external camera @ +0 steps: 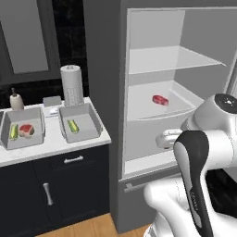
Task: Place one corn and one steak in each tupperware on the nearby counter, to pack two identical lunches.
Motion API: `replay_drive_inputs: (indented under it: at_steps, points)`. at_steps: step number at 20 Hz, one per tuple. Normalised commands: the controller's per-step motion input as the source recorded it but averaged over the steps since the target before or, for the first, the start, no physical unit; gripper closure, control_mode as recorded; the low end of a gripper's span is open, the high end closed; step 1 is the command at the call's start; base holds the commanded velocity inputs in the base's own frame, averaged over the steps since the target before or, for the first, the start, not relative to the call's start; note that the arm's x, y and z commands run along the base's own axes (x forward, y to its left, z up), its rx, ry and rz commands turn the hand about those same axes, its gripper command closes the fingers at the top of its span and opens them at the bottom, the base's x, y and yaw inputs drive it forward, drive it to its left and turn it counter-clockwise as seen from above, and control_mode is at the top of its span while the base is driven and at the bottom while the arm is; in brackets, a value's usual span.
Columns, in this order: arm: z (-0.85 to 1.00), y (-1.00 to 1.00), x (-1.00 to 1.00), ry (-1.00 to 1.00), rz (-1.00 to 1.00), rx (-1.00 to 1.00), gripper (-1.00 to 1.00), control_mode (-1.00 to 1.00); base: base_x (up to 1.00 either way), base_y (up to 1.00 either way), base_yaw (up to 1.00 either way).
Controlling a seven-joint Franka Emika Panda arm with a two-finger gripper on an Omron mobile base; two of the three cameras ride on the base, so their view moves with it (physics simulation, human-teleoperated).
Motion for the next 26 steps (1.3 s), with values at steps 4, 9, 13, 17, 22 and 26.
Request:
replay_drive_inputs:
  at_steps: [4, 9, 13, 17, 22, 26]
  points:
    - [0.00, 0.00, 0.00, 0.00, 0.00, 0.00, -1.00, 1.00, 0.19, -0.69, 0.00]
    - [0.00, 0.00, 0.00, 0.00, 0.00, 0.00, -1.00, 1.00, 0.32, -0.28, 0.00]
    - [0.00, 0.00, 0.00, 0.00, 0.00, 0.00, -1.00, 1.00, 0.38, -0.29, 0.00]
    - [0.00, 0.00, 0.00, 0.00, 0.00, 0.00, -1.00, 1.00, 0.44, -0.41, 0.00]
    - [0.00, 0.00, 0.00, 0.00, 0.00, 0.00, -1.00, 1.00, 0.30, -0.25, 0.00]
    - [-0.20, -0.01, 0.21, -0.12, 0.00, 0.00, -1.00, -1.00, 0.03, 0.00, 0.00]
